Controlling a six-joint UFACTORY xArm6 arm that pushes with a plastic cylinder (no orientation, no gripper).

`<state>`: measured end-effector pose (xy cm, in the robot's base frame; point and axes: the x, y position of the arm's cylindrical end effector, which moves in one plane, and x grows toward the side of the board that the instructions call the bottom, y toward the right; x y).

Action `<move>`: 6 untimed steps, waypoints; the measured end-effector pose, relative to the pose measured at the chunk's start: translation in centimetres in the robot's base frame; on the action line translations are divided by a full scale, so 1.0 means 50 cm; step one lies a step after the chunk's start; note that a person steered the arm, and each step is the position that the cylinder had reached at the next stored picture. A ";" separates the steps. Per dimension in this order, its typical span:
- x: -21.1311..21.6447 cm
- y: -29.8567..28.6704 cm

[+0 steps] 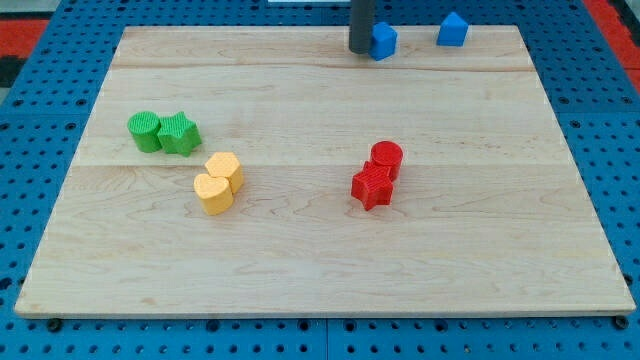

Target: Push the blue cube closer to the blue triangle

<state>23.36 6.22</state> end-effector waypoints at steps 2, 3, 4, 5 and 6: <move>-0.026 0.058; -0.029 0.069; -0.033 0.035; -0.061 0.053; -0.081 0.106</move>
